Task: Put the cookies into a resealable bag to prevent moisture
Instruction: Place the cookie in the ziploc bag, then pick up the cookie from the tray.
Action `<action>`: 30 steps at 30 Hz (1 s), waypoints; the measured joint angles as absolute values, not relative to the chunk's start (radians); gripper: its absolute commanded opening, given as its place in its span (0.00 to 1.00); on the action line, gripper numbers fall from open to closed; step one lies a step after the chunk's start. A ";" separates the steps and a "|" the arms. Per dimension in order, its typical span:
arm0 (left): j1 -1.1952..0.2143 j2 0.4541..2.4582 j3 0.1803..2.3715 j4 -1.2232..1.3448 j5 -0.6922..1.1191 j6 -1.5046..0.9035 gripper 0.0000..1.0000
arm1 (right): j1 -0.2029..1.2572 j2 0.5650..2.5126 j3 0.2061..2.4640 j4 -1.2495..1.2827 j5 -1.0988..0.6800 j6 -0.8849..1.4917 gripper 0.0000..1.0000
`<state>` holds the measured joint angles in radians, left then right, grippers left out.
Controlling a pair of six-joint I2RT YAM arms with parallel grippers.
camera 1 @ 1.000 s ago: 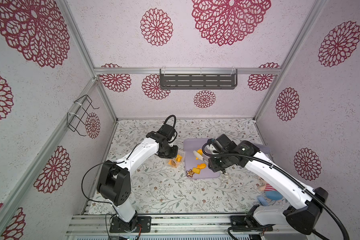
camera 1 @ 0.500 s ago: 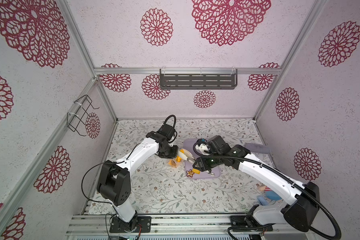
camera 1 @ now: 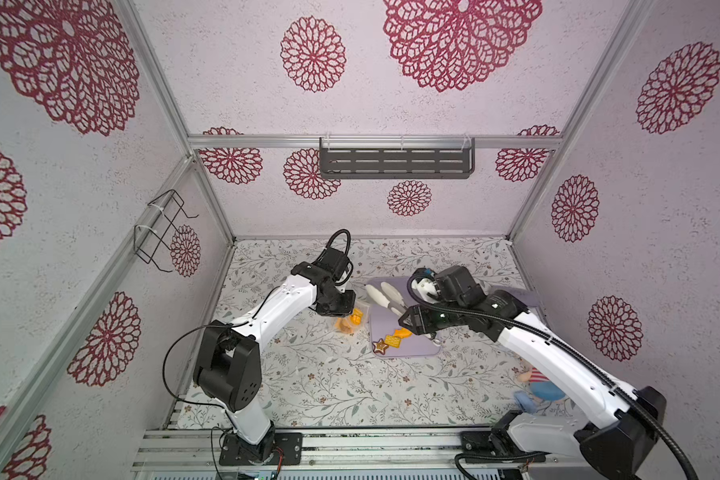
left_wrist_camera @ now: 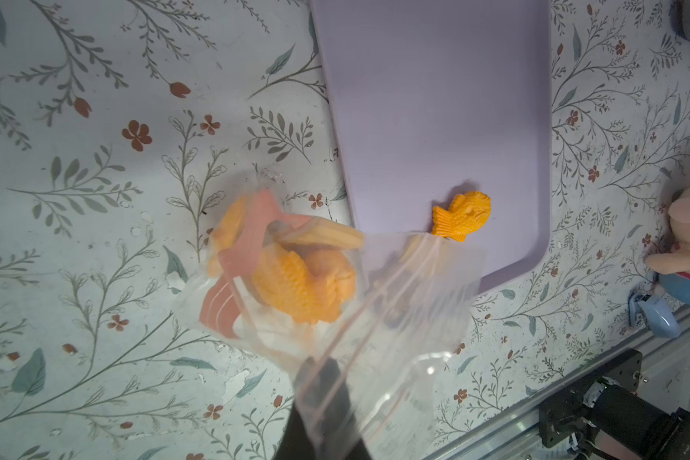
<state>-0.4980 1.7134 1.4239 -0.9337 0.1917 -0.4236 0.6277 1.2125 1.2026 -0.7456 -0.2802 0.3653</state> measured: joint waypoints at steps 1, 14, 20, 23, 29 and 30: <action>-0.498 1.713 1.424 -0.934 0.192 -0.424 0.00 | 0.608 1.183 1.195 -0.772 -0.262 0.360 0.51; -0.498 1.713 1.424 -0.934 0.190 -0.423 0.00 | 0.574 1.237 1.038 -0.961 -0.134 0.334 0.55; -0.498 1.713 1.424 -0.937 0.189 -0.423 0.00 | 0.574 1.266 1.008 -0.924 -0.169 0.344 0.54; -0.498 1.713 1.424 -0.937 0.189 -0.423 0.00 | 0.574 1.302 0.998 -0.904 -0.182 0.353 0.53; -0.498 1.713 1.424 -0.937 0.188 -0.423 0.00 | 0.574 1.350 0.998 -0.883 -0.193 0.361 0.51; -0.498 1.713 1.424 -0.937 0.187 -0.423 0.00 | 0.574 1.357 0.998 -0.880 -0.197 0.361 0.51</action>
<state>-0.4980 1.7134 1.4239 -0.9375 0.1871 -0.4229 0.5739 1.3571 0.9981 -0.8803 -0.1970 0.3607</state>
